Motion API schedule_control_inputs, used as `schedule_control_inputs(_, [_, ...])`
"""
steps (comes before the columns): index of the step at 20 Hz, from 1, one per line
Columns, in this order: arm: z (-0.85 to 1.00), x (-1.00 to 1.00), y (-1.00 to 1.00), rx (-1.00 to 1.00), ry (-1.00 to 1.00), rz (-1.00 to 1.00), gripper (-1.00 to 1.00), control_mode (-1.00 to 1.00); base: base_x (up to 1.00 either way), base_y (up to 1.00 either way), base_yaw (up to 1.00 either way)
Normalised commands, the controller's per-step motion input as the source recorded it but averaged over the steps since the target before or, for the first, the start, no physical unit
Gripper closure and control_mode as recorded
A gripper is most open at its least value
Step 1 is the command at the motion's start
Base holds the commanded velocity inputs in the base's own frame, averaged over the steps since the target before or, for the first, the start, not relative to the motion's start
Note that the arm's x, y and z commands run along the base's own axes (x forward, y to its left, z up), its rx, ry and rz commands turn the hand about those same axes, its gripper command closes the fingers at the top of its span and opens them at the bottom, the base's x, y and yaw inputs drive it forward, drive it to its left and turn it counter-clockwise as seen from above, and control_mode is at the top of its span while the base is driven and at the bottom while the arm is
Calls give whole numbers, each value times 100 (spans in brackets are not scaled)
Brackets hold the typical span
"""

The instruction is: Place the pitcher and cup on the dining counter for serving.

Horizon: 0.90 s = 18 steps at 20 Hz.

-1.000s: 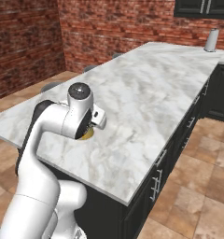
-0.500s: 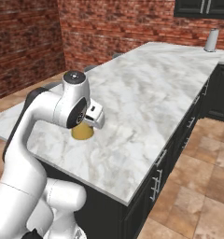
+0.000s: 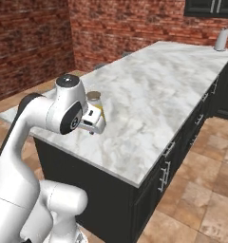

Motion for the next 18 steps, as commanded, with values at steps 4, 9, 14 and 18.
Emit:
schedule_control_inputs(4, [0,0,0,0,0,0,-100,100,-97,-77,5])
schedule_control_inputs(9, [0,0,0,0,0,0,-100,100,-33,-100,-2])
schedule_control_inputs(14, [0,0,0,0,0,0,-100,100,0,-100,-7])
schedule_control_inputs(18, [0,0,0,0,0,0,-100,100,32,-100,-3])
